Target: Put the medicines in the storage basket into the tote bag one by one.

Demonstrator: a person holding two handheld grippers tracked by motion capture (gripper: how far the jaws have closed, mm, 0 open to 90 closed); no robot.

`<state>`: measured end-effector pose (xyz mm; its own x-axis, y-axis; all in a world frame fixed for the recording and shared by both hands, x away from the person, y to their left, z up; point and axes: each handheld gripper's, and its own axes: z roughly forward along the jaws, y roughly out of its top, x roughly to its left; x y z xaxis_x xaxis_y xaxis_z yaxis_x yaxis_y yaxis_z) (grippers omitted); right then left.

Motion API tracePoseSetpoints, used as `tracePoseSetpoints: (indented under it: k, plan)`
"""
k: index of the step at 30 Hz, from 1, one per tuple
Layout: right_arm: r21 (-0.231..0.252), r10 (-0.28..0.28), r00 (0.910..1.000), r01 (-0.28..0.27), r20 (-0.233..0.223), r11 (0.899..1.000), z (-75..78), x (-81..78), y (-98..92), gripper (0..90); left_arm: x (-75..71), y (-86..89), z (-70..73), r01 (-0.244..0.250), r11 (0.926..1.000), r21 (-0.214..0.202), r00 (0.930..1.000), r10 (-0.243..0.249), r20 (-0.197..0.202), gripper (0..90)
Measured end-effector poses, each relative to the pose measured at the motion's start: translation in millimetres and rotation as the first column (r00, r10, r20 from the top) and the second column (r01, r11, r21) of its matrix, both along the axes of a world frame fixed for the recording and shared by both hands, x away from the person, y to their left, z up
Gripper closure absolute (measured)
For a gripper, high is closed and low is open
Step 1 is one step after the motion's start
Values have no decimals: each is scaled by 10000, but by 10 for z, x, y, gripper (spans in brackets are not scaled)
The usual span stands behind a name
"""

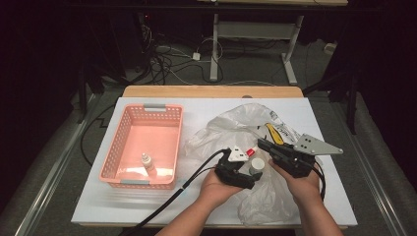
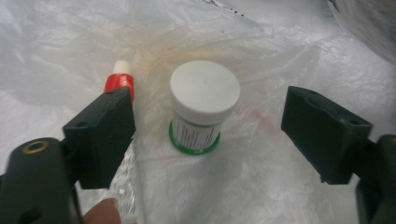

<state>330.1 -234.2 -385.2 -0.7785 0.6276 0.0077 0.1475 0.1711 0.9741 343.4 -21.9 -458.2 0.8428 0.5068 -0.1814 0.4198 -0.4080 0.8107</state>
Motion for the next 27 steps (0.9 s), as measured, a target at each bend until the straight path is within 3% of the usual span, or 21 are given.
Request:
tracePoseSetpoints:
  k: [2, 5, 7, 18, 27]
  plan:
    - [-2, -3, 10000, 3, -7, 10000, 2, -3, 0, 900, -28, 66, 8, -24, 10000, -16, 10000, 24, 27, 139]
    - [4, -18, 10000, 18, 7, 10000, 5, -5, -4, 900, -63, 144, 26, -165, 9996, -214, 9991, 156, -398, 45]
    - [1, -35, 10000, 35, -1, 10000, 5, -5, -5, 900, -96, 184, 48, -169, 9996, -235, 9990, 160, -419, 2]
    - [-69, -34, 10000, 34, -17, 10000, 3, -14, 14, 900, -299, 420, 194, -47, 9994, -336, 10000, 44, -87, 0]
    - [-80, -52, 10000, 52, -12, 10000, 8, -15, 14, 900, -442, 739, 327, -171, 9982, -576, 9998, 176, 73, 0]
